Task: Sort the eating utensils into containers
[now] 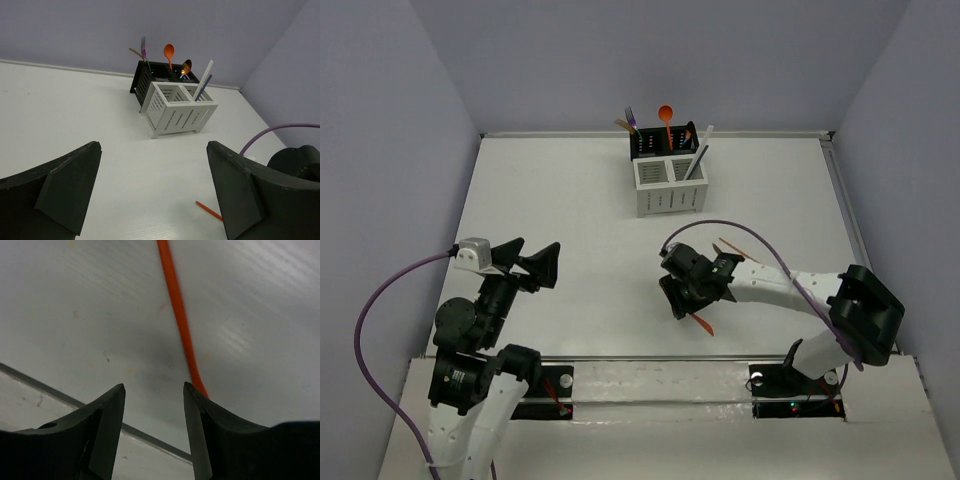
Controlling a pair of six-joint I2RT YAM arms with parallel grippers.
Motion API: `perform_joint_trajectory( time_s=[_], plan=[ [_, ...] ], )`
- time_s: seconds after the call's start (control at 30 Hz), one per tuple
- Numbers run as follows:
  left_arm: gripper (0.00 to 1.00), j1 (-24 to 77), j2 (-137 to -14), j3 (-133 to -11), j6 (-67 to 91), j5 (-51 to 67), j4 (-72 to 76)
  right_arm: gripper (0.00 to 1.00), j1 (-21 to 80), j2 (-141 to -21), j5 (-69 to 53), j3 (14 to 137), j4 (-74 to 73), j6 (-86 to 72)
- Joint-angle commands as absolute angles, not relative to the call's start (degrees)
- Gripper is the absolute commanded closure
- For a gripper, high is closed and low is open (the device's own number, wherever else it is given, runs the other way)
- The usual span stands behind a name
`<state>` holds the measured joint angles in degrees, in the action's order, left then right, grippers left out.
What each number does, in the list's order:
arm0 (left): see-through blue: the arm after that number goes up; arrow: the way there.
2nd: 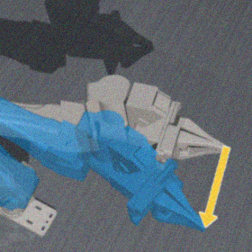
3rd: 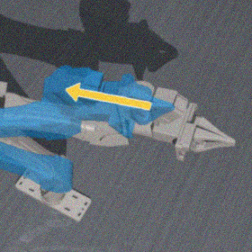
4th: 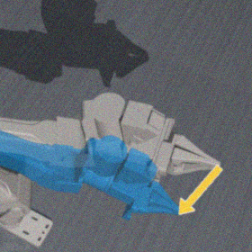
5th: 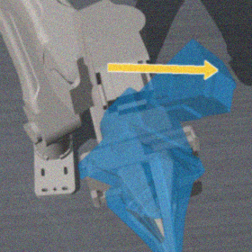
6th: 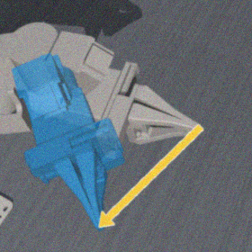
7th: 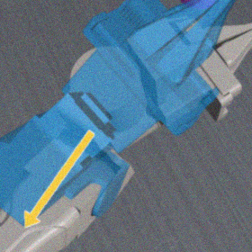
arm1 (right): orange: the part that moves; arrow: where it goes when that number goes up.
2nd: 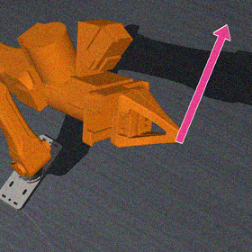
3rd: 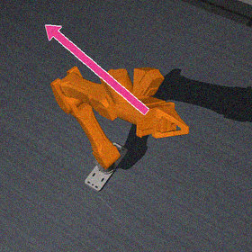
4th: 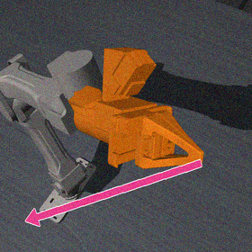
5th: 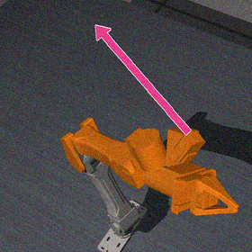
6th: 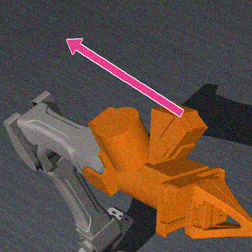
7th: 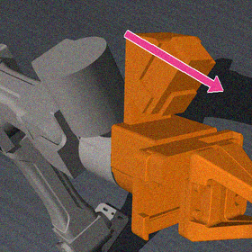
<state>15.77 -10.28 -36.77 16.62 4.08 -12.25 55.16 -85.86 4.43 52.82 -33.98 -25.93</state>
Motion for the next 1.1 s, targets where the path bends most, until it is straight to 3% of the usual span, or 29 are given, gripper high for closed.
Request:
perform_joint_trajectory(
  time_s=[0.0,0.23,0.43,0.7,1.07],
  plan=[
    [0.01,16.17,-9.84,-37.71,16.35,4.39,-9.49,0.41,58.18,-82.89,-1.73,49.15,-35.35,-31.11],
    [0.01,16.17,-9.84,-37.71,16.35,4.39,-9.41,0.25,58.18,-81.91,-5.63,42.81,-26.38,-37.96],
    [0.01,16.17,-9.93,-37.71,16.35,4.4,-9.4,0.1,58.18,-83.15,3.5,41.57,-25.49,-42.79],
    [0.01,16.17,-10.11,-37.71,16.35,4.39,-9.49,0.06,55.2,-82.53,18.19,41.13,-26.37,-44.91],
    [0.01,16.17,-10.72,-37.62,16.44,4.48,-9.4,0.02,50.1,-88.4,17.67,44.9,-16.44,-39.65]
  ],
)
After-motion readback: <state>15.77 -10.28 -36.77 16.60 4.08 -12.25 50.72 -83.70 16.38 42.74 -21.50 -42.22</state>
